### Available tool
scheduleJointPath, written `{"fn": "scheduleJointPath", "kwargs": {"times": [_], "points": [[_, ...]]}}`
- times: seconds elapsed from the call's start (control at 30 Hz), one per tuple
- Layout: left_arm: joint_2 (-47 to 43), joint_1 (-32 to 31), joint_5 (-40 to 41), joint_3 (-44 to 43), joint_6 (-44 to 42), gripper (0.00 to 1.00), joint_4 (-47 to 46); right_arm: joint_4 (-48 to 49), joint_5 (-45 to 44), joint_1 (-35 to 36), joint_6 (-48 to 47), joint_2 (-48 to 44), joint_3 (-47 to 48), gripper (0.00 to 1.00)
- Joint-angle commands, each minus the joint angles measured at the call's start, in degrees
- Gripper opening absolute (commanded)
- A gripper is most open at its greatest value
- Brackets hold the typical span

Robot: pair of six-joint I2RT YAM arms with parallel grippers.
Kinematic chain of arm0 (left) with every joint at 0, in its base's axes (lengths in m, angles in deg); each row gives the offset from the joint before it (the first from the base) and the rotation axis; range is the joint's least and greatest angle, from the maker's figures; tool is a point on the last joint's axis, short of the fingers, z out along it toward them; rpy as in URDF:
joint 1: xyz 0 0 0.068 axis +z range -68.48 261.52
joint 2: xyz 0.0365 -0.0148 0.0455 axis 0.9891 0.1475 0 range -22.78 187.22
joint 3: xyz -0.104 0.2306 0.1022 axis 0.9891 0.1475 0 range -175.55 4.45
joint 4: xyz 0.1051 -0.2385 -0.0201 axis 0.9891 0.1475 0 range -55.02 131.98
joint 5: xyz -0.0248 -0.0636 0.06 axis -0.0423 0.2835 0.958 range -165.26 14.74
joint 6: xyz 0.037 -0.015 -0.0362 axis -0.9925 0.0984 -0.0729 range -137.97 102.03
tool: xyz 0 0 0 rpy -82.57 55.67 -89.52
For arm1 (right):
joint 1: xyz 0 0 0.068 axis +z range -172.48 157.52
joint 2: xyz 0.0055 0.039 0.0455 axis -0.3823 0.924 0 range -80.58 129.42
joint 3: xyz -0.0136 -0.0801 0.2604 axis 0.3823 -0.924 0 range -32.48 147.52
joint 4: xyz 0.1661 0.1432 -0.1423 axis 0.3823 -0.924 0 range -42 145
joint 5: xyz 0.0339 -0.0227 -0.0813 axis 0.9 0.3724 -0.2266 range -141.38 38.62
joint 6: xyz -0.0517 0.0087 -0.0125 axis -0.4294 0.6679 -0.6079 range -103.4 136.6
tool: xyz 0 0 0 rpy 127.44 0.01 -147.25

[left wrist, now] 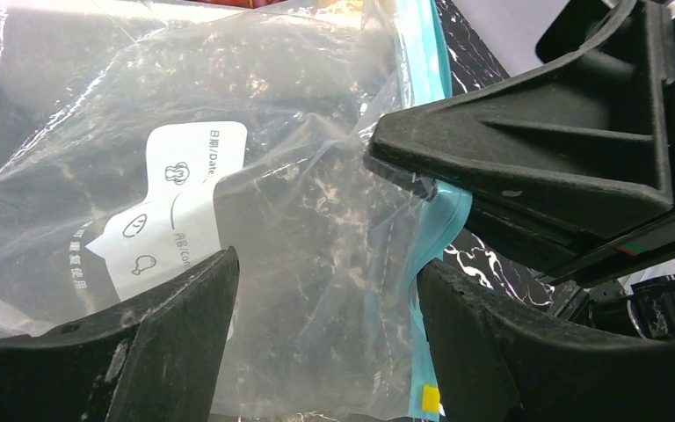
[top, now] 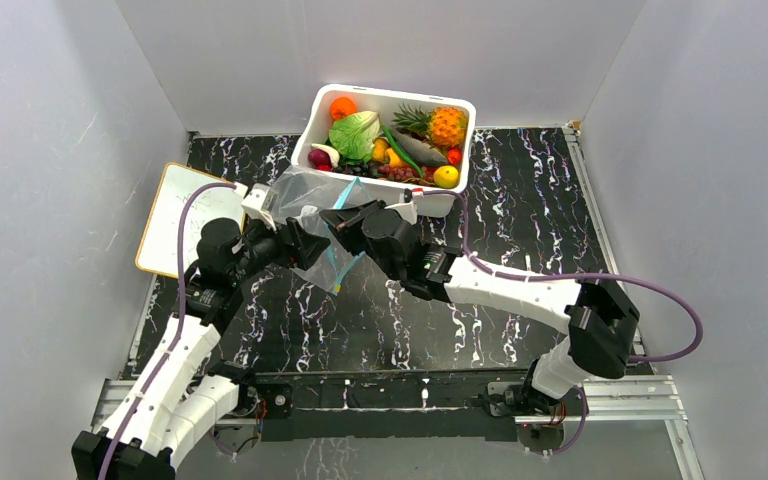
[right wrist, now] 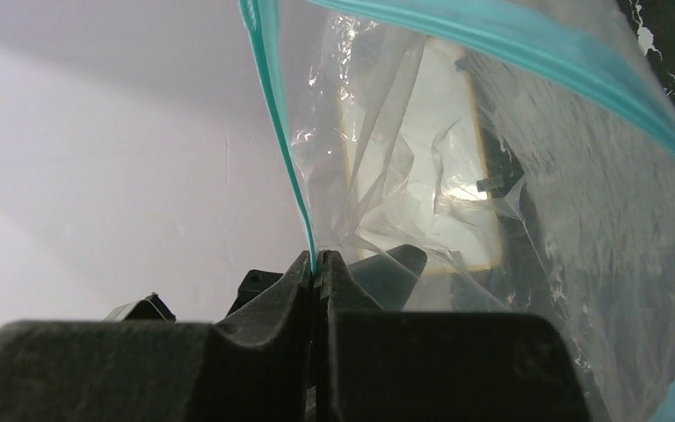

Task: Place the food in the zip-top bag and seal the zipper
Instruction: Open the zipper of the food storage bag at the center of the board.

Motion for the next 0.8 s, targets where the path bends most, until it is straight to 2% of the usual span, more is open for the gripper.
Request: {"fn": "scheduleJointPath", "kwargs": {"times": [0.0,0.1,0.23,0.27,0.33,0.37,0.47,0.53,0.67,0.77], "points": [[0.1,-0.25,-1.15,0.17,1.0,0.73,-3.54,3.66,-0.06,0.06,2.96,0.78,1.58,0.0],[0.77,-0.59,0.22,-0.43,1.18,0.72,-3.01,3.79,0.13,0.13,3.7,1.36,2.15,0.0],[0.77,-0.72,1.97,-0.88,0.62,0.65,-1.92,4.16,0.59,0.05,3.87,1.25,1.64,0.0],[0.77,-0.73,2.79,-1.19,0.47,0.6,-1.36,4.41,0.52,0.06,3.96,1.12,1.21,0.0],[0.58,-0.78,4.63,-1.62,0.17,0.42,-0.15,4.6,0.51,0.15,3.91,0.98,0.61,0.0],[0.42,-0.74,5.25,-1.69,-0.04,0.37,0.21,4.62,0.58,0.1,3.6,0.88,0.4,0.0],[-0.71,-0.73,7.04,-1.62,0.04,0.12,1.1,5.0,1.22,0.13,2.62,0.4,-0.8,0.0],[-1.94,-0.78,7.61,-1.24,0.45,0.0,1.28,5.01,1.81,0.09,1.42,-0.06,-1.63,0.0],[-4.05,-0.74,6.25,-0.37,1.81,0.0,1.24,3.29,-0.27,0.07,-2.81,-2.72,-3.35,0.1],[-4.55,-0.76,4.82,0.01,3.25,0.0,1.9,0.91,-1.88,-0.08,-9.21,-4.67,-3.08,0.28]]}}
